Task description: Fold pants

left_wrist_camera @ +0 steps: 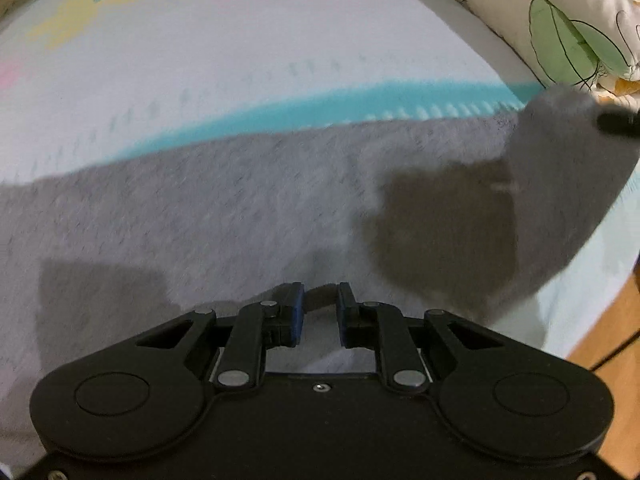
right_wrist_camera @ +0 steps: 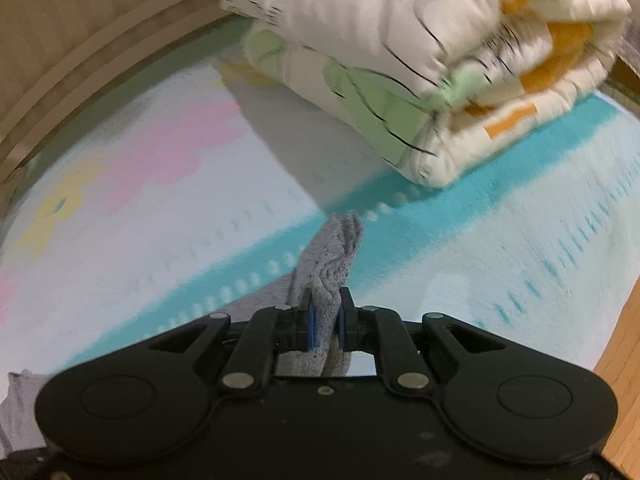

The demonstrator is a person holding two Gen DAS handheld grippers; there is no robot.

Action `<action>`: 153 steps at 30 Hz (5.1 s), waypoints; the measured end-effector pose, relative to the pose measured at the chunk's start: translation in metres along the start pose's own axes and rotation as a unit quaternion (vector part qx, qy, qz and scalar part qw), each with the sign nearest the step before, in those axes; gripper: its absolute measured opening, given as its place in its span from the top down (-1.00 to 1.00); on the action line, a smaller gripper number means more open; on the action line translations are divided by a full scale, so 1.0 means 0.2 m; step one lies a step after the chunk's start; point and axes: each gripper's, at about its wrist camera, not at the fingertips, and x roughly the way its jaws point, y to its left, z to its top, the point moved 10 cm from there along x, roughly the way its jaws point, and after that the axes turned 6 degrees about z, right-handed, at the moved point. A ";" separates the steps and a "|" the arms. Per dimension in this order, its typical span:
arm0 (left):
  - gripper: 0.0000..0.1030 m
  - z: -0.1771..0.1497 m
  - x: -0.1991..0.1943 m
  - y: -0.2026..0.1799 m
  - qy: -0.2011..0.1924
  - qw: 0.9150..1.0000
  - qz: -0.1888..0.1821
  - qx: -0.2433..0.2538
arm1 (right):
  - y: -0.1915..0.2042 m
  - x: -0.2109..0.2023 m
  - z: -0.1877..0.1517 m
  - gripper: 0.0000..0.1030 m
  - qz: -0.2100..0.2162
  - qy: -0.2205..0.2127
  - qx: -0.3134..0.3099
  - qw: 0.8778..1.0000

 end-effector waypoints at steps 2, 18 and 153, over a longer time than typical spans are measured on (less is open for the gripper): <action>0.55 -0.01 -0.03 0.12 0.008 1.000 0.009 -0.012 | 0.12 -0.05 0.01 0.78 0.011 -0.009 -0.024 1.000; 0.56 0.06 -0.30 1.27 -0.073 0.968 0.132 -0.199 | 1.62 -0.10 -0.77 0.78 0.157 0.011 -0.270 0.950; 0.59 0.00 -0.40 0.69 -0.167 0.972 -0.075 -0.148 | 1.46 0.15 -0.94 0.67 0.114 0.113 -0.149 0.976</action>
